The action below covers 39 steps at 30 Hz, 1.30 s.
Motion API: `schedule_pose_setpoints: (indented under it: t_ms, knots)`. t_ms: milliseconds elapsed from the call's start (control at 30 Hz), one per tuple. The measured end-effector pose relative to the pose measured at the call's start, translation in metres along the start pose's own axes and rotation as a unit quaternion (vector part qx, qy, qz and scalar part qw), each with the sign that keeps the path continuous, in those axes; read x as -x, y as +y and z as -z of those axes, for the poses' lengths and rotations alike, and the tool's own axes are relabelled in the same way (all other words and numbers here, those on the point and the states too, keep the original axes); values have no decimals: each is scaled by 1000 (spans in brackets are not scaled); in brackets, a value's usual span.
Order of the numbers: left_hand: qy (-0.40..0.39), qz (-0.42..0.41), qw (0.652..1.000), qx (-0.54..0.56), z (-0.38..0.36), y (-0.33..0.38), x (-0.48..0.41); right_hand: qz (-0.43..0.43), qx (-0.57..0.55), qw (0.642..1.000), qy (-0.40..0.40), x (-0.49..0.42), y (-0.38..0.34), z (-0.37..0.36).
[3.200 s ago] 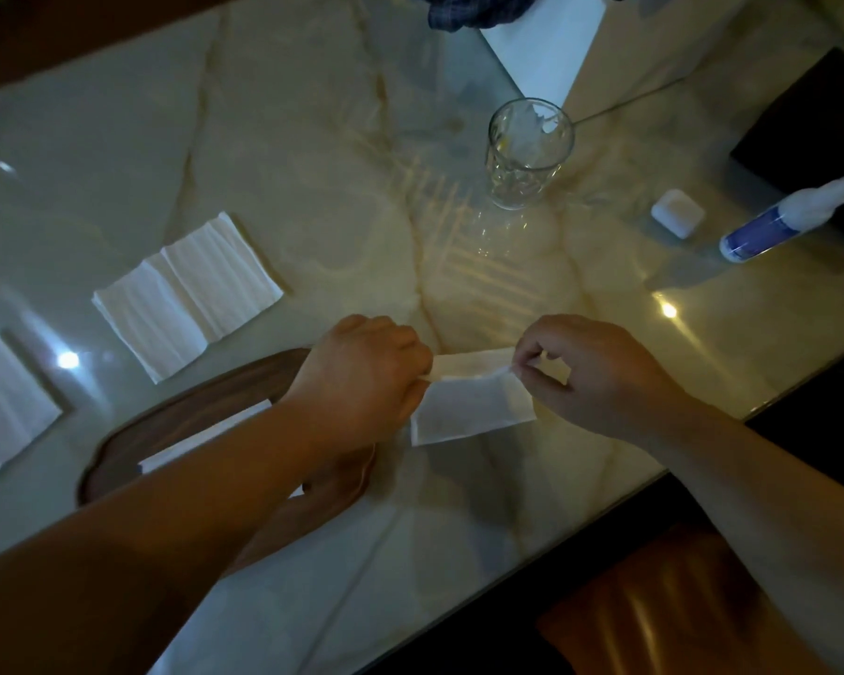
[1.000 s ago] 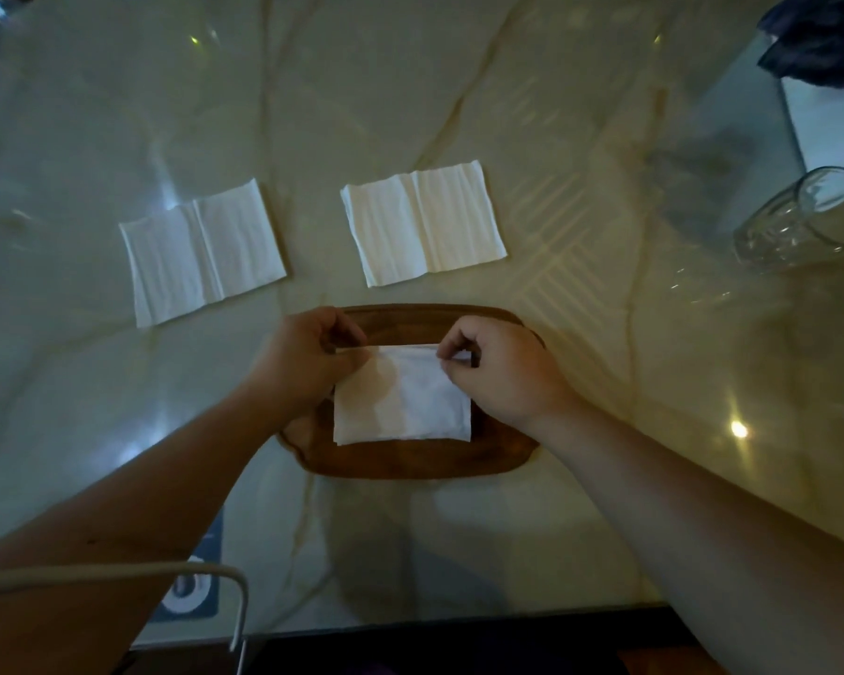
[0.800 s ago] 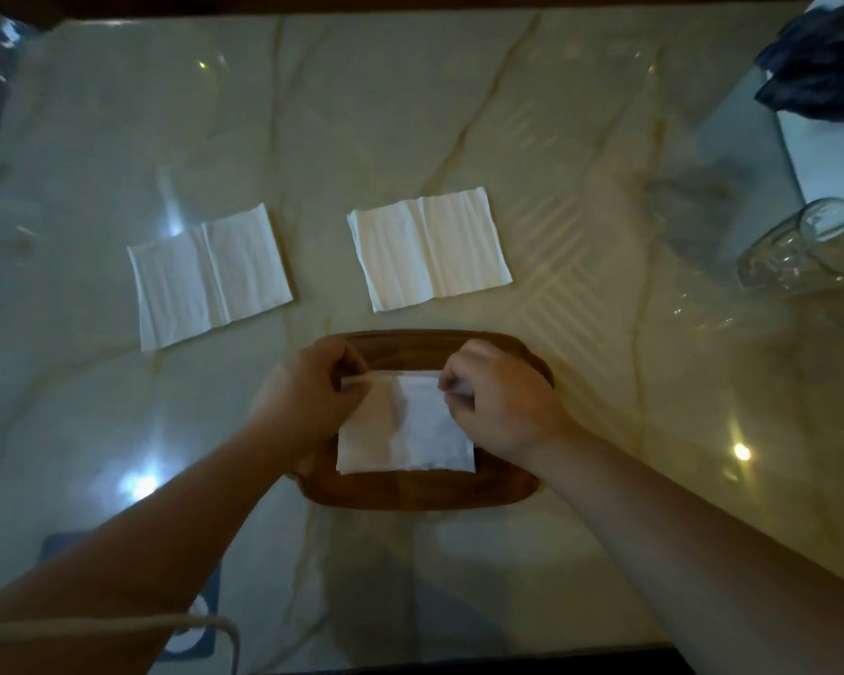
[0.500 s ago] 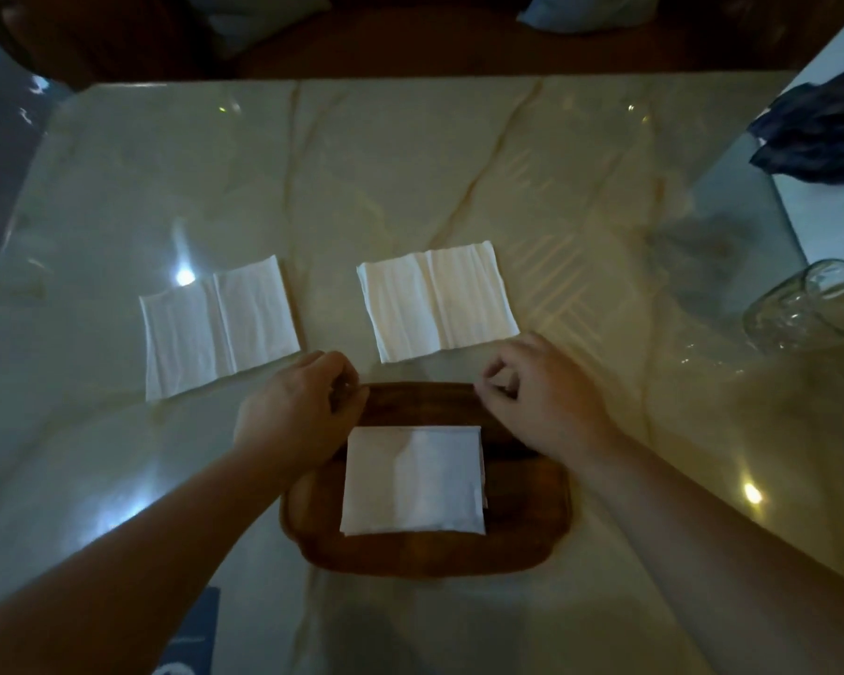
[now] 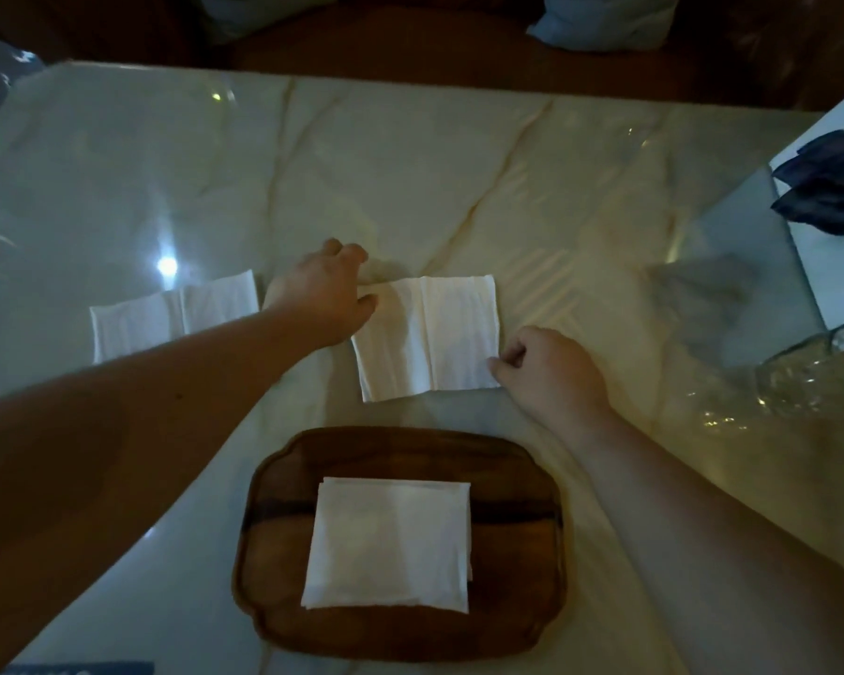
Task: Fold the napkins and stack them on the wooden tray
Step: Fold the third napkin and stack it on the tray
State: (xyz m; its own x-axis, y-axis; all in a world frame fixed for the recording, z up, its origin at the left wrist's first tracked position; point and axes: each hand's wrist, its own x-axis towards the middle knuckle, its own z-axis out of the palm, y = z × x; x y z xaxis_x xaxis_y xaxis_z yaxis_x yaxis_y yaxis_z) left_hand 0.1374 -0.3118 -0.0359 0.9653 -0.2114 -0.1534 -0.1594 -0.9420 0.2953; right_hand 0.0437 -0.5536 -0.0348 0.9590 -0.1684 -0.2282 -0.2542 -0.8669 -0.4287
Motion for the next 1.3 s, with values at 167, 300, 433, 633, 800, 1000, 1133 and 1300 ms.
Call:
schedule_pose_setpoints:
  t_ms: [167, 300, 433, 633, 800, 1000, 1133, 1300]
  knots:
    - [-41, 1, 999, -20, -2, -3, -3, 22, -42, 999, -8, -6, 4, 4]
    - [-23, -4, 1000, -16, -10, -8, 18, 25, -62, 998, -21, -19, 3, 17]
    - [-15, 6, 1000, -3, -16, -7, 43, 50, -58, 997, -8, -36, -9, 28]
    - [6, -10, 1000, 18, -13, 5, 84, 125, -62, 990, 19, -51, -37, 36]
    - [42, -48, 997, 41, -2, 12, 94, 205, -80, 975, -13, -49, -50, 49]
    - [119, -89, 989, 17, 16, 14, 67, 287, -58, 955, -47, -23, -50, 52]
    - [118, -157, 980, 8, 17, 19, 69, 308, -64, 948, -37, -3, -42, 51]
    - [90, -217, 972, -16, 10, 22, 91, 319, -52, 945, -52, 14, -23, 44]
